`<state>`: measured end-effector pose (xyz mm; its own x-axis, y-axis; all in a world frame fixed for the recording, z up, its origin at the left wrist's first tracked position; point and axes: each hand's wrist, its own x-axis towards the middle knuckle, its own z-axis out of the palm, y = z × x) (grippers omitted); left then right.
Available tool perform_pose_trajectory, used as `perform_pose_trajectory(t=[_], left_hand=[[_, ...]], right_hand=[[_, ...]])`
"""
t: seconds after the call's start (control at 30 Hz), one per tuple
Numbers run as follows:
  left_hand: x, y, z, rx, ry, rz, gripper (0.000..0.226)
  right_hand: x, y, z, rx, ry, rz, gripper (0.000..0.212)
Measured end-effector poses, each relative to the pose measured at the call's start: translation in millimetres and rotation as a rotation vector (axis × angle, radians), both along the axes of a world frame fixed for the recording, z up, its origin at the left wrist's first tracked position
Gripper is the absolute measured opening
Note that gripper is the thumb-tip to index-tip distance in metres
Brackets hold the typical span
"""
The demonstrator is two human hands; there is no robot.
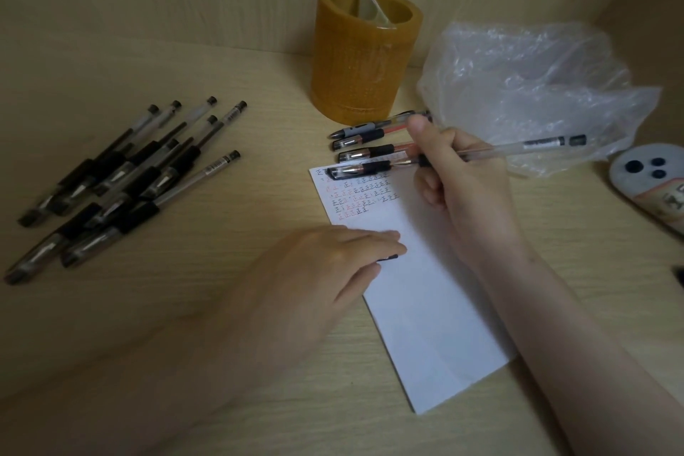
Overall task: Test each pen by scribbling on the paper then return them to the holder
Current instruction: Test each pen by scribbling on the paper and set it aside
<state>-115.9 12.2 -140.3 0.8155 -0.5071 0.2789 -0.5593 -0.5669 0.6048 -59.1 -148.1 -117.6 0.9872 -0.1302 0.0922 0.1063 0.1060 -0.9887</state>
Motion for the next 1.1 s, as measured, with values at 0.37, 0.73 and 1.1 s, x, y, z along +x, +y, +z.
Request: perform_pose_trajectory(t=[0.37,0.73,1.1], left_hand=[[8,6,20,-0.629,0.360,0.151,0.039],[15,6,20,-0.741,0.409,0.227,0.031],[24,14,20,-0.698,0.373,0.277,0.010]], right_hand=[[-2,-2,9,0.144,0.059,0.139,0.025],[-11,8,9,-0.028,-0.032,0.142,0.033],[-11,10,5,0.040,-0.010,0.385,0.017]])
